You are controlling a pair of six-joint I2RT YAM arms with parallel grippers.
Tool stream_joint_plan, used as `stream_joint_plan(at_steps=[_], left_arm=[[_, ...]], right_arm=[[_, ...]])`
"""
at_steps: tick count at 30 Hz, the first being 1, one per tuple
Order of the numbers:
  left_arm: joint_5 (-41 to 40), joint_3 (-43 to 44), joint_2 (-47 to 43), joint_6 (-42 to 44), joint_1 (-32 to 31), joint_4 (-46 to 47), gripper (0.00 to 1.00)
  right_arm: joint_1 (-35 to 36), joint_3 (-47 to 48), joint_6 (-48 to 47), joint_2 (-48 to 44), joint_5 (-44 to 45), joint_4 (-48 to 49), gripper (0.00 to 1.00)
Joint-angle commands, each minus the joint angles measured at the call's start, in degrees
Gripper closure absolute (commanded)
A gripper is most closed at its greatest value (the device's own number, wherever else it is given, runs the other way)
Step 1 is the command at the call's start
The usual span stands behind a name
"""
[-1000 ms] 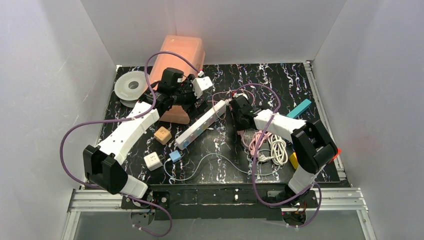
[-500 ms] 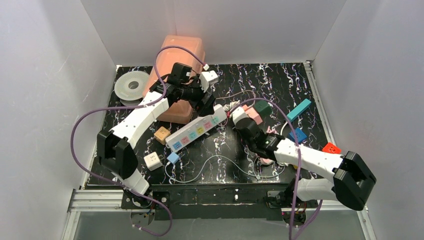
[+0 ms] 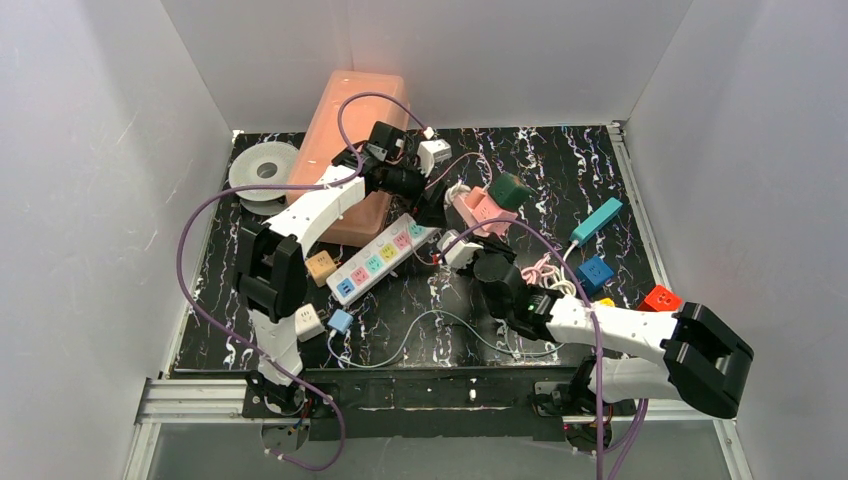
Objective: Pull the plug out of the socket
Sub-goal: Remove the plug from the socket.
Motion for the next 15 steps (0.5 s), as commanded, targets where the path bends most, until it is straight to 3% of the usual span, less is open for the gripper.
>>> stream_joint_plan(at_steps=[1,8,15], left_arm=[[4.25,4.9,0.7,-2.66,0.01,0.97,0.05],[3.16,5.09,-1.1,-1.55,0.25,5.46,0.07],[3.02,1.56,-8.71,1.33,1.32,9.74,0.02]], right_arm=[[0.82,2.46,-9.54,-0.94,5.7,20.59,0.99],[2.74,0.72,-20.21,1.74,6.93,31.81,0.99],[4.59,-1.3,-28.66,3.39,7.54,41.98,0.99]])
